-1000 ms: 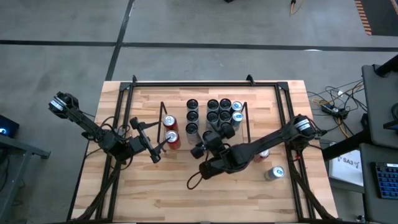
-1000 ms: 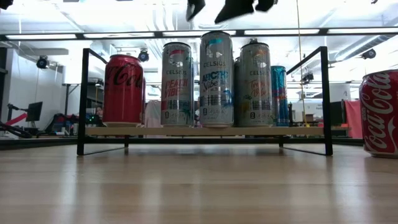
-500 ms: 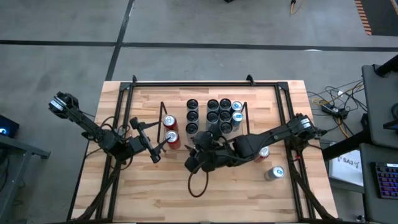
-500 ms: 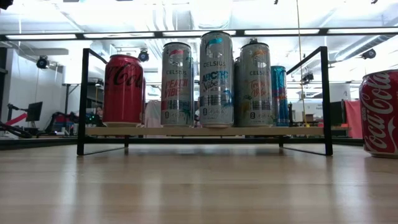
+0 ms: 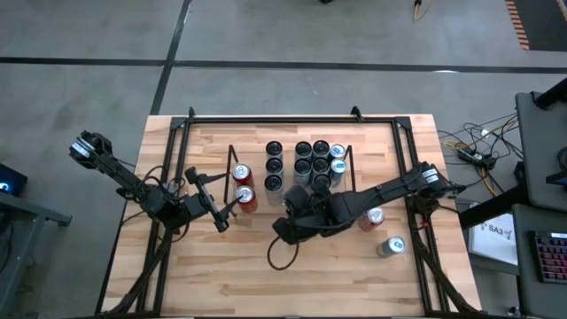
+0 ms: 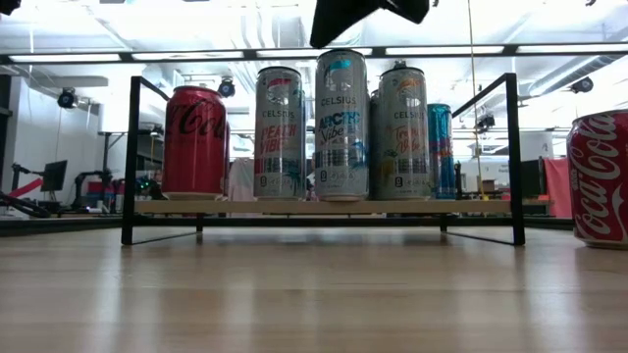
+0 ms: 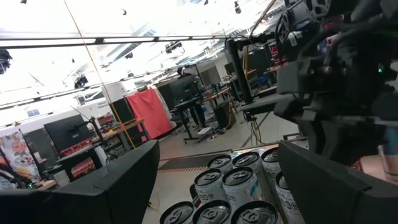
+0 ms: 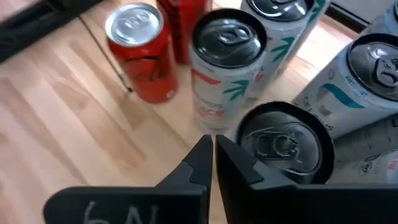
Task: Place canned beverage on shelf
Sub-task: Put the white and blue soda can on the shelf aligned with the other white and blue soda can, then adjust the white and yellow soda cans
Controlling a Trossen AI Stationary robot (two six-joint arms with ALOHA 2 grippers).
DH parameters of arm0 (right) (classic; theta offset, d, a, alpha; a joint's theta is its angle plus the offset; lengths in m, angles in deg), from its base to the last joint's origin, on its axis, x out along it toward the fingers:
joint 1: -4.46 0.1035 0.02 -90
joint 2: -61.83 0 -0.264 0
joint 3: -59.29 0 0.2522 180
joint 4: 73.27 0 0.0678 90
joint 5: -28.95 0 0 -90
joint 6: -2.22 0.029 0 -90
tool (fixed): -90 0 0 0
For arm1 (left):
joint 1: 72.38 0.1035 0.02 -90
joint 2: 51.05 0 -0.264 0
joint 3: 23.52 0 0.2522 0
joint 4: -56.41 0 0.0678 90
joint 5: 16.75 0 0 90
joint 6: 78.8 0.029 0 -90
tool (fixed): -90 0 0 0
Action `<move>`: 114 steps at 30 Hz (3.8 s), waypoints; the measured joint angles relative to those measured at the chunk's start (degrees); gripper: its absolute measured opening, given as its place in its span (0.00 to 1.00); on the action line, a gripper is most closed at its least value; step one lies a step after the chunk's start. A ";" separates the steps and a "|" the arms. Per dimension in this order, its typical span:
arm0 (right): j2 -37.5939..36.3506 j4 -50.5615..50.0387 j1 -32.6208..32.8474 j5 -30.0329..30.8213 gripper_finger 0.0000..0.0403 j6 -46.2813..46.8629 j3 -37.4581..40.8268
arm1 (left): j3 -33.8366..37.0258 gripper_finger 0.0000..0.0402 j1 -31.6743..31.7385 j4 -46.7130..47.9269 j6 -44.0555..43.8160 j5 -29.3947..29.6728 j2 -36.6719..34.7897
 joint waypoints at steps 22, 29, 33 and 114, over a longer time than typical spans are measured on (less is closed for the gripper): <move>0.72 -4.98 -1.96 2.09 0.02 -1.22 0.04 | 0.00 0.77 0.01 0.25 0.46 0.00 0.00; 0.72 -5.03 -2.11 3.44 0.02 -2.21 0.04 | 0.00 0.77 -0.01 0.30 0.46 0.00 0.00; 0.72 -5.08 -1.82 3.45 0.02 -2.23 -0.64 | 0.00 0.77 0.00 0.30 0.46 0.00 0.00; -1.06 -28.85 -3.95 -1.03 0.02 7.02 -5.60 | 0.00 0.77 -0.01 0.31 1.03 0.00 -0.01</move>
